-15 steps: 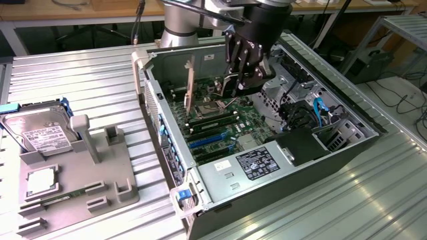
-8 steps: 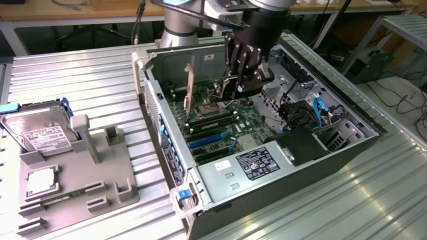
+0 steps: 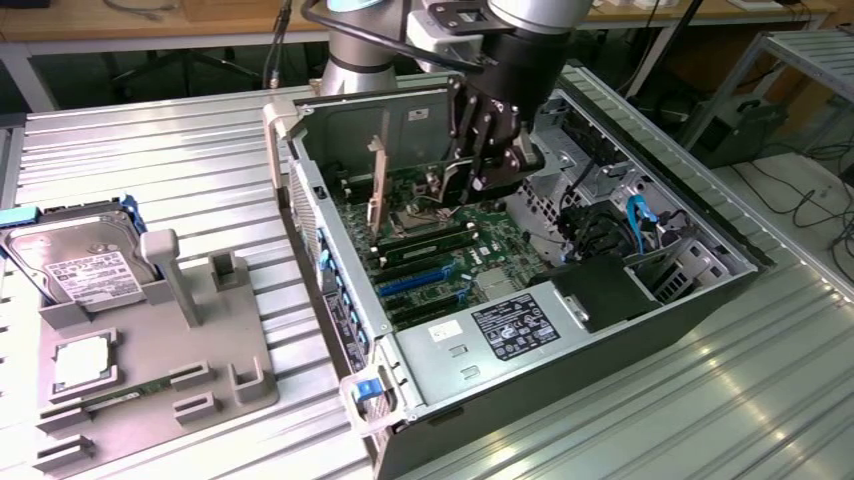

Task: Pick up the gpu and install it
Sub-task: 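Insert the gpu into the slot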

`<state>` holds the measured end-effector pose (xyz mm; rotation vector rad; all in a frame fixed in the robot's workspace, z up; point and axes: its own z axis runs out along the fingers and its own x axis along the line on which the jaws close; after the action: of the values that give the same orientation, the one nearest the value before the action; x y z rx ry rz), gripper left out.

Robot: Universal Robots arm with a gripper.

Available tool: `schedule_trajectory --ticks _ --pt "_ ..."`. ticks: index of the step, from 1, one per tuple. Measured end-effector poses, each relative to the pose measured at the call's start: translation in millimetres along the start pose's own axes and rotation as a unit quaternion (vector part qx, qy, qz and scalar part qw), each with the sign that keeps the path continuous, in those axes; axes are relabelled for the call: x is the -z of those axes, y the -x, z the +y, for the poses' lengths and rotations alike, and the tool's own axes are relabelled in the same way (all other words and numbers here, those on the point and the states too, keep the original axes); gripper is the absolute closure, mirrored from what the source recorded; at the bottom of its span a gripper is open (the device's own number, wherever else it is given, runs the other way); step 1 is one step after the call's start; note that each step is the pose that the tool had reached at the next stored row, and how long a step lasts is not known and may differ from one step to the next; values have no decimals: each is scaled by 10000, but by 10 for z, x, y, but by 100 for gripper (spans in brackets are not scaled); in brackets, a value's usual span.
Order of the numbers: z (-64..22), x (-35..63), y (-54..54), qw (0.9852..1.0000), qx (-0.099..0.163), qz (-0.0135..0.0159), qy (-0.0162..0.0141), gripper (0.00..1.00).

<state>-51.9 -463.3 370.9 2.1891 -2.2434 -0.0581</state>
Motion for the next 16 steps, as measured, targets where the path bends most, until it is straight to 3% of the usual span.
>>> schedule_trajectory --ticks 16 --pt "-4 -140 -7 10000 0 0 5 72"
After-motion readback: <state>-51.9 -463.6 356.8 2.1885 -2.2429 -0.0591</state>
